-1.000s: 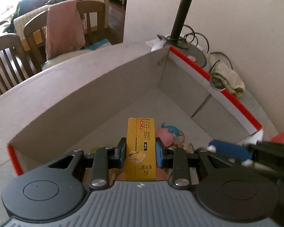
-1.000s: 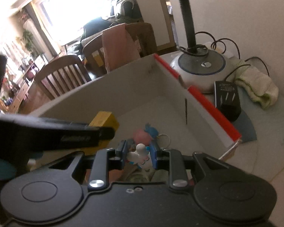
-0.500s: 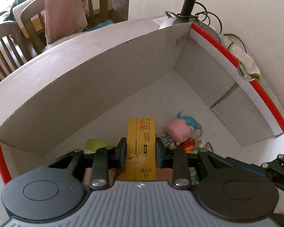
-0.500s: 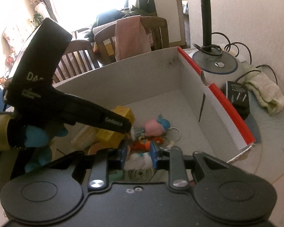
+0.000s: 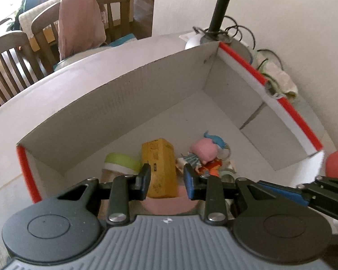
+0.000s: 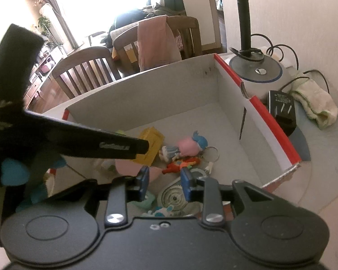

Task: Organize rigid objects
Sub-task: 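Lower both items into the red box and open both grippers, then withdraw both grippers from the box back over the table, then grasp the green tube with the left gripper while the right grasps the pink binder clip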

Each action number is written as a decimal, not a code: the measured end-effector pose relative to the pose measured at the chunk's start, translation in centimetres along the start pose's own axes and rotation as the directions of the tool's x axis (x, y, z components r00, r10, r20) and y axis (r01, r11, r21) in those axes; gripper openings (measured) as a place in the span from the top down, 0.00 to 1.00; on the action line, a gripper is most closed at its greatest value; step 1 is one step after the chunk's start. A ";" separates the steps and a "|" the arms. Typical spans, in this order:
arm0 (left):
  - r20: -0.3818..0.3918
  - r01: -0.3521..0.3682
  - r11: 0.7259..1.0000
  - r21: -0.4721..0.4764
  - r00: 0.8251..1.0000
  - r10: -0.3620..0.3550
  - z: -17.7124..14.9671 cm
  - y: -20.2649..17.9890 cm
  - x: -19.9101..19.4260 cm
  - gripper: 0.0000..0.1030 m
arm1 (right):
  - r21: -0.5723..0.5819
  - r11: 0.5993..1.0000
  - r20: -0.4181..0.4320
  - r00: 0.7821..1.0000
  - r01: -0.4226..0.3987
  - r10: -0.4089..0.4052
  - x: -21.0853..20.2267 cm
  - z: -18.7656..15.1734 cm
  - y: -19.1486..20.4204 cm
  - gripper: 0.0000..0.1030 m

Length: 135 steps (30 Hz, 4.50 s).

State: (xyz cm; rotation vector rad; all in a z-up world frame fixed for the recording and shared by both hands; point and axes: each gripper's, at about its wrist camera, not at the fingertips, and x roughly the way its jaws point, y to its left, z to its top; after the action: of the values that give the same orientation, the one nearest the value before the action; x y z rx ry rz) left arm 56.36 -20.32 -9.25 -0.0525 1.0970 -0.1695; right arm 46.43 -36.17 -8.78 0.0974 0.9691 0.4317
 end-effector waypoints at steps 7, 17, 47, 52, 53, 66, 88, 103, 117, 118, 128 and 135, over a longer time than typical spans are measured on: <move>0.048 0.009 1.000 -0.012 0.999 -0.009 -1.5 0.2 -3.2 0.71 | 0.009 1.000 0.017 1.000 0.008 -0.008 -1.8 -0.7 0.8 0.68; 0.117 0.022 1.000 -0.016 0.993 -0.020 -3.9 0.7 -7.9 0.71 | -0.001 1.000 0.065 0.998 -0.008 0.008 -5.0 -1.5 2.8 0.58; 0.273 0.069 0.996 -0.055 0.961 -0.052 -15.8 6.9 -20.8 0.70 | -0.077 0.996 0.176 0.982 -0.054 0.067 -11.8 -7.4 13.5 0.28; 0.301 0.067 0.995 -0.068 0.953 -0.043 -18.3 8.3 -22.6 0.44 | -0.095 0.992 0.180 0.979 -0.077 0.094 -12.4 -8.7 15.7 0.23; 0.312 0.062 0.996 -0.070 0.949 -0.037 -18.8 8.6 -23.0 0.42 | -0.100 0.992 0.181 0.978 -0.081 0.098 -12.5 -9.0 16.1 0.22; 0.322 0.069 0.991 -0.114 0.946 -0.028 -24.4 12.1 -25.6 0.32 | -0.142 0.983 0.189 0.971 -0.120 0.146 -13.2 -12.5 21.4 0.06; 0.330 0.056 0.969 -0.239 0.944 0.026 -30.1 18.6 -23.5 0.01 | -0.288 0.951 0.060 0.990 -0.108 0.130 -8.7 -18.9 26.9 0.05; 0.177 0.067 0.954 -0.292 0.984 -0.015 -29.4 18.0 -16.6 0.01 | -0.411 0.904 -0.027 0.993 -0.117 0.116 -2.8 -22.3 29.1 0.17; 0.026 0.050 0.954 -0.295 0.999 -0.045 -27.1 16.0 -11.9 0.01 | -0.552 0.821 -0.054 0.989 -0.145 0.138 0.6 -23.7 30.0 0.37; 0.018 0.046 0.956 -0.289 0.999 -0.043 -27.0 15.7 -11.7 0.01 | -0.557 0.818 -0.057 0.989 -0.145 0.136 0.7 -23.8 30.0 0.38; -0.034 -0.005 0.955 -0.298 0.999 -0.005 -26.5 14.7 -9.5 0.01 | -0.617 0.776 -0.034 0.989 -0.133 0.143 -0.6 -24.9 30.0 0.61; -0.045 0.000 0.942 -0.335 0.999 -0.016 -26.6 15.0 -8.8 0.01 | -0.609 0.777 -0.062 0.986 -0.159 0.153 -2.9 -26.1 28.4 0.66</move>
State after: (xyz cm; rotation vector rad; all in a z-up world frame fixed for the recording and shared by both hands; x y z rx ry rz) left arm 30.49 -2.99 -15.48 -0.3605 1.1637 0.0108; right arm 14.86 -14.32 -13.72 -0.4226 0.7888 0.8875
